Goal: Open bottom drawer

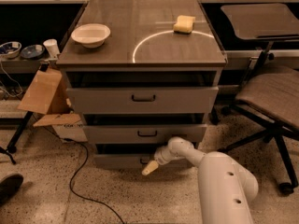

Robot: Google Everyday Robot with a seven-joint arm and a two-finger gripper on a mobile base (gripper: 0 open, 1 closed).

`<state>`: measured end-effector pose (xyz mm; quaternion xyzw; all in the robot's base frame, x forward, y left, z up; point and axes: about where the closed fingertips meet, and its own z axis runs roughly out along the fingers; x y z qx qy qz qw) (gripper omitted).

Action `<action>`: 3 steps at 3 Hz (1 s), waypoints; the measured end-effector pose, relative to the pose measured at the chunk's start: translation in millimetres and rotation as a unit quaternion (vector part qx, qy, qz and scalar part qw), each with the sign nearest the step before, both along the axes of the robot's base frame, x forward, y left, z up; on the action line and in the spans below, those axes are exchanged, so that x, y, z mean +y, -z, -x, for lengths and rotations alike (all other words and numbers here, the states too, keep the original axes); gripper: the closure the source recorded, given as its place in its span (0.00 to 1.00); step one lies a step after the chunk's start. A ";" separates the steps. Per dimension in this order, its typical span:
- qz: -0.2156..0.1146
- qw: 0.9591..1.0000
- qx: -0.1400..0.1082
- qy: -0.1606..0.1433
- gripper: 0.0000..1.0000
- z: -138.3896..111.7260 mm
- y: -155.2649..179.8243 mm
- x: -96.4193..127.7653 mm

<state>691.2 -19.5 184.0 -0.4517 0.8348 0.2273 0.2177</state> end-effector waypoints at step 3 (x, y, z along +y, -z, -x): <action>0.016 0.999 0.029 0.004 0.00 28.7 5.8 -20.3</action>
Offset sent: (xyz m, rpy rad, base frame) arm -0.1079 -0.0790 -0.0433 -0.1061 0.2049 -0.0193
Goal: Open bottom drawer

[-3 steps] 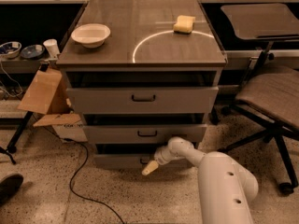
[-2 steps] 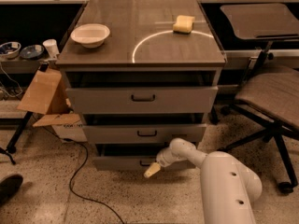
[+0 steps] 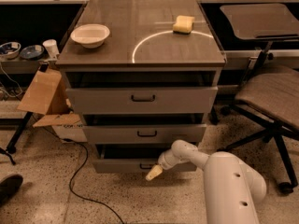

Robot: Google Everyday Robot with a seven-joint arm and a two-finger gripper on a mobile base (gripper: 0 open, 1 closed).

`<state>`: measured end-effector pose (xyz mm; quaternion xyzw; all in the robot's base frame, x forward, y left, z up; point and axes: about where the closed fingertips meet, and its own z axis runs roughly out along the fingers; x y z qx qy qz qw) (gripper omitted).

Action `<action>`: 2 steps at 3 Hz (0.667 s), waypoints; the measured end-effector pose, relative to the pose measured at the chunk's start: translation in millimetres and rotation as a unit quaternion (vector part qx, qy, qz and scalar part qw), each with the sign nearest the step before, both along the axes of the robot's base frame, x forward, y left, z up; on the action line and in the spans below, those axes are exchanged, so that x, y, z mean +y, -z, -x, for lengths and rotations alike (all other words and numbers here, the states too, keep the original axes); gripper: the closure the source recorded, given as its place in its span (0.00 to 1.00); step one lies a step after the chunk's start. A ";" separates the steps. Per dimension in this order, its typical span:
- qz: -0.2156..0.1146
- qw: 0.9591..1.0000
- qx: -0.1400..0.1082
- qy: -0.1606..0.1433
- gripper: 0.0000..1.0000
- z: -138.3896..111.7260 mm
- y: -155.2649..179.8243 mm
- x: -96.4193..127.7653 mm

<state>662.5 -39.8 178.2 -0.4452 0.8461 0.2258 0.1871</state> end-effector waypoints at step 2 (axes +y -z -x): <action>0.011 1.000 0.019 -0.005 0.00 18.8 1.7 -11.3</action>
Offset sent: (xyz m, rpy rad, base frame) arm -0.1379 -0.0894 -0.0438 -0.1587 0.2692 0.0740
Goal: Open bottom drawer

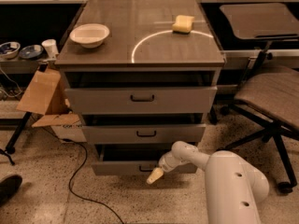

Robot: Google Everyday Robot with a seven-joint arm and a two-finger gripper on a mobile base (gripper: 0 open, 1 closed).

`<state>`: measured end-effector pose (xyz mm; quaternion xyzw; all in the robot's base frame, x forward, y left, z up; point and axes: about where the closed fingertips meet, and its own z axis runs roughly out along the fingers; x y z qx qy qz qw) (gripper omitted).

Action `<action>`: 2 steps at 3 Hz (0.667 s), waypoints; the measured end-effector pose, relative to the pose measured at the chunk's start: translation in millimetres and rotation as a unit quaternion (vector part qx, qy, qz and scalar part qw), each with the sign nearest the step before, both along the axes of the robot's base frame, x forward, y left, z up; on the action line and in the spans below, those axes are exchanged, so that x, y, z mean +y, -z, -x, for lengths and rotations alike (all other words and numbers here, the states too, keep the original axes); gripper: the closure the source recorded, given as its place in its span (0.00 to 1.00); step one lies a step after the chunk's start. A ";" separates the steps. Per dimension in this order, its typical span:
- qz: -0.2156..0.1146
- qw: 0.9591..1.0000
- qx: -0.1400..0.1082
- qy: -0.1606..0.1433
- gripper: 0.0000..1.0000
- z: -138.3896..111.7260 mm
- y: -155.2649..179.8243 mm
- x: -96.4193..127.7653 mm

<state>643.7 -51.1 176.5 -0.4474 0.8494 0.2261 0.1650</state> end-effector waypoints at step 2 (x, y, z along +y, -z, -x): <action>0.010 1.000 0.022 -0.009 0.00 16.8 0.0 -7.1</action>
Offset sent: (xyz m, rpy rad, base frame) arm -0.1558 -0.0810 -0.0615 -0.1804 0.4097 0.1715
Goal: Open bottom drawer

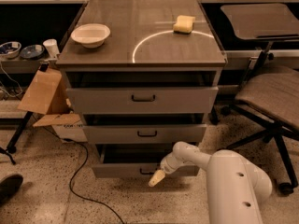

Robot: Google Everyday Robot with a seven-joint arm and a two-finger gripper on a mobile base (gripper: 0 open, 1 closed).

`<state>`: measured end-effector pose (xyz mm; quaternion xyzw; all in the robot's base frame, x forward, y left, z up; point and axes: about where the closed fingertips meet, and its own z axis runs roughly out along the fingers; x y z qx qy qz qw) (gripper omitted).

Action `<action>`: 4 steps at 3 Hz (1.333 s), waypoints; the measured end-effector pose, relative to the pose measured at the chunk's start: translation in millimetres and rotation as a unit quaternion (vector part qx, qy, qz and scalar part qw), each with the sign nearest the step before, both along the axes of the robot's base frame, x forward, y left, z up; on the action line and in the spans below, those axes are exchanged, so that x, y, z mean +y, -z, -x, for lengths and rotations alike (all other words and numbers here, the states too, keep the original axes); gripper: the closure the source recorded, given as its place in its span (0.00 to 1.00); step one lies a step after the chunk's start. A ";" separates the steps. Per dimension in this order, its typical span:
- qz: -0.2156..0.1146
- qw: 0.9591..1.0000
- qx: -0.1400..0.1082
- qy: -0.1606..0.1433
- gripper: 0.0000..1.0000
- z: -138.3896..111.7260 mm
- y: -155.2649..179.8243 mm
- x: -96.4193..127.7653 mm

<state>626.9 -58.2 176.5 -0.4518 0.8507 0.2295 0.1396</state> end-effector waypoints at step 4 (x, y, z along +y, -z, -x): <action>0.006 1.000 0.020 -0.007 0.00 16.4 -1.4 -0.8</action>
Offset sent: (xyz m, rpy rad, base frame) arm -0.1826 -0.0958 -0.0765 -0.1627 0.4219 0.1494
